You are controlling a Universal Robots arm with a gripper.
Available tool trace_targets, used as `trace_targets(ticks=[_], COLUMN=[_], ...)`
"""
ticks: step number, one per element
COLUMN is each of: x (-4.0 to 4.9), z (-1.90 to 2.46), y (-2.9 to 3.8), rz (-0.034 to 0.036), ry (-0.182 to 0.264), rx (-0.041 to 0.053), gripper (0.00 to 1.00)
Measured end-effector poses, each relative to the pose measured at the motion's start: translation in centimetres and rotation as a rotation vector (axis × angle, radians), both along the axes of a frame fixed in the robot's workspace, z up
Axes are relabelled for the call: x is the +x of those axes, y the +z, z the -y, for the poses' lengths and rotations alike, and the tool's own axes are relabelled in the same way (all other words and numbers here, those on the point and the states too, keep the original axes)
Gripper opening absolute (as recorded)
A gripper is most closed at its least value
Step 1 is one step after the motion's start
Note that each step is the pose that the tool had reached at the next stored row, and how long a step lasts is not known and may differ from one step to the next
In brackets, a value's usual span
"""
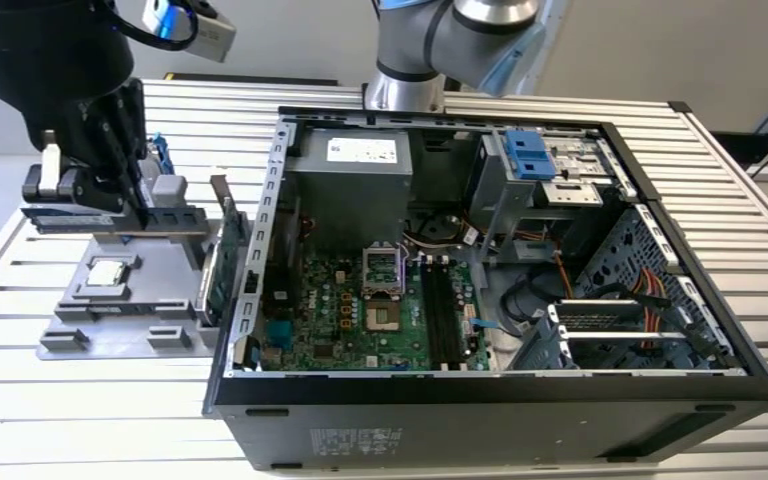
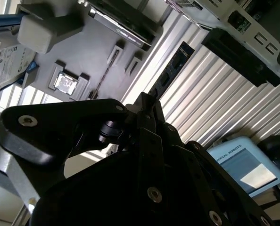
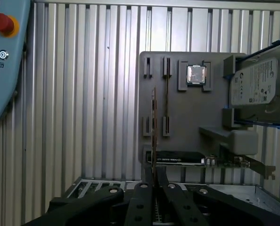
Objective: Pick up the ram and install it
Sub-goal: 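Pick up the ram and move it above insertion slot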
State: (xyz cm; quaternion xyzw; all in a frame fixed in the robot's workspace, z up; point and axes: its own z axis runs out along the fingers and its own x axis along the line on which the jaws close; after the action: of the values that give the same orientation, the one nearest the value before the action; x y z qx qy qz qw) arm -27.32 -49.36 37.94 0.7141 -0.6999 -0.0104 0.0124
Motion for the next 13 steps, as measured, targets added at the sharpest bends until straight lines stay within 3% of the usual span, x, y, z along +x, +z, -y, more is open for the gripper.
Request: trace_targets(ticks=[13], x=[2.21], z=[-0.01], y=[0.00], rz=[0.0000], ry=[0.000], rx=[0.0000], gripper=[0.00])
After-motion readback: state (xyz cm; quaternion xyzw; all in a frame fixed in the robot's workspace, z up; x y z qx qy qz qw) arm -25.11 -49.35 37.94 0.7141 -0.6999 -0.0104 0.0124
